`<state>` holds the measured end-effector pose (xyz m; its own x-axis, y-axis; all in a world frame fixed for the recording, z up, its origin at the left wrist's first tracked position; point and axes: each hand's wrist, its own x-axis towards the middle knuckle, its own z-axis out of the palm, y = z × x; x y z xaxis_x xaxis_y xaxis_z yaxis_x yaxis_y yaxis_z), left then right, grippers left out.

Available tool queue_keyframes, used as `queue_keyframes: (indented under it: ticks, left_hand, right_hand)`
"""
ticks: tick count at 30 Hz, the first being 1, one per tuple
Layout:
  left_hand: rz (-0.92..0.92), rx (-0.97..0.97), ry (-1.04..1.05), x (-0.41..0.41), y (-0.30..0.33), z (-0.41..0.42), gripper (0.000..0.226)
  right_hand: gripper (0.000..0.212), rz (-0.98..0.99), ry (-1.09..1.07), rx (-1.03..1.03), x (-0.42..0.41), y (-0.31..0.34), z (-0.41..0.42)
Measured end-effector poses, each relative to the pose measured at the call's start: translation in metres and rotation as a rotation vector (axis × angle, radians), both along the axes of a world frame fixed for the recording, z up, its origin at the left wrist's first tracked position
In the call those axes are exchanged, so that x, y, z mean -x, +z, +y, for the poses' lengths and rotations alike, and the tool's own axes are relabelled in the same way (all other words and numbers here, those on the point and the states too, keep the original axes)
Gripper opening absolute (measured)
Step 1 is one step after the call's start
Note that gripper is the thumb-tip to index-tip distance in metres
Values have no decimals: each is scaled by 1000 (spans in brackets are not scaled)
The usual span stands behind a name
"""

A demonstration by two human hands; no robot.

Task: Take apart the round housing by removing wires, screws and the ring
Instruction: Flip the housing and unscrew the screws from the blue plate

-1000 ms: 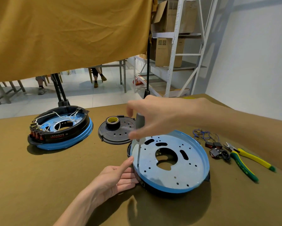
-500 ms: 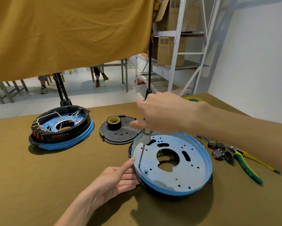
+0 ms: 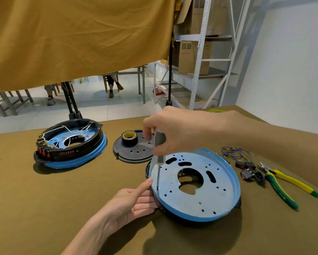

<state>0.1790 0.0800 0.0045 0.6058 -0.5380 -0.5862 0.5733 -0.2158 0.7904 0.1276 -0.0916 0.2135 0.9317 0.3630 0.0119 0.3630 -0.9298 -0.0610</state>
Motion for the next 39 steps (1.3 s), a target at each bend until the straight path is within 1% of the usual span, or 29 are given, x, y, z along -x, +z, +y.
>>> queue_keyframes:
  ticks: [2, 3, 5, 6, 7, 8, 9, 11, 12, 13, 14, 16, 18, 19, 20, 21, 22, 24, 26, 27, 29, 30, 31, 33, 35, 36, 37, 38, 39]
  left_hand:
    - [-2, 1, 2, 0, 0, -1, 88]
    - [-4, 1, 3, 1, 0, -1, 88]
    - [-10, -3, 6, 1, 1, -1, 90]
    - [-15, -7, 5, 1, 1, -1, 90]
    - [-19, -11, 3, 2, 1, -1, 90]
    - [-22, -13, 1, 2, 2, -1, 90]
    - [-23, -13, 2, 2, 2, -1, 90]
    - [-26, -12, 2, 3, 2, -1, 89]
    - [-28, -11, 2, 3, 2, -1, 88]
    - [-30, -11, 4, 3, 2, -1, 87]
    - [-33, -13, 5, 4, 2, -1, 86]
    - [-43, -19, 9, 4, 1, -2, 85]
    - [-48, -23, 11, 4, 1, -2, 80]
    - [-47, -25, 10, 4, 1, -2, 78]
    - [-46, -27, 9, 4, 1, -2, 78]
    - [-45, -29, 9, 4, 2, -2, 79]
    - [-47, -31, 10, 4, 2, -3, 80]
    - [-55, -33, 16, 4, 2, -3, 81]
    - [-60, -33, 20, 4, 2, -3, 81]
    - [-62, -33, 19, 4, 2, -3, 80]
    - [-68, -33, 18, 4, 2, -3, 79]
    - [-68, -34, 16, 4, 1, -3, 78]
    - [-68, -35, 14, 4, 1, -3, 77]
    - [-70, -35, 14, 4, 1, -3, 77]
    - [-71, -37, 12, 4, 1, -3, 80]
    - [-70, -37, 11, 4, 1, -3, 82]
    - [-70, -36, 11, 4, 1, -3, 83]
    - [-72, -36, 12, 4, 1, -3, 84]
    - [-76, -36, 12, 4, 1, -3, 84]
  right_hand:
    - [35, 141, 63, -115, 1, 6, 0]
    - [37, 147, 57, -107, 2, 5, 2]
    - [37, 11, -21, 47, 4, 0, 6]
    - [45, -101, -75, 176, 3, -2, 6]
    - [52, -181, -113, 252, 3, -3, 8]
    - [51, -194, -120, 269, 1, -4, 8]
    - [42, -145, -102, 213, 0, -3, 7]
    - [17, 58, -50, 21, 1, 4, 5]
    - [21, 148, -38, -27, 0, 8, 4]
    - [32, 208, -27, -62, 0, 11, 1]
    - [39, 231, -37, -84, 1, 12, 0]
    - [44, 139, -104, -39, 2, 7, 0]
    - [53, -93, -153, 184, 1, 0, 1]
    - [50, -156, -143, 246, 0, -3, 1]
    - [41, -148, -115, 219, -1, -3, 0]
    - [29, -67, -79, 120, -1, -1, -1]
    - [24, 43, -46, 28, -1, 4, -1]
    - [37, 196, -3, -62, -2, 13, -5]
    - [35, 163, -41, -34, 0, 12, -4]
    - [37, 80, -80, 38, 1, 8, -3]
    - [51, -148, -136, 246, 0, -2, -2]
    - [51, -206, -129, 288, 0, -6, -2]
    - [43, -206, -111, 251, -1, -7, -3]
    - [22, -49, -48, 17, -1, -1, -7]
    - [35, 153, 0, -119, -1, 6, -9]
    - [41, 187, 9, -137, 0, 7, -9]
    - [42, 169, -12, -116, 1, 6, -7]
    - [41, 112, -48, -53, 3, 4, -4]
    - [45, -1, -84, 55, 3, -1, -3]
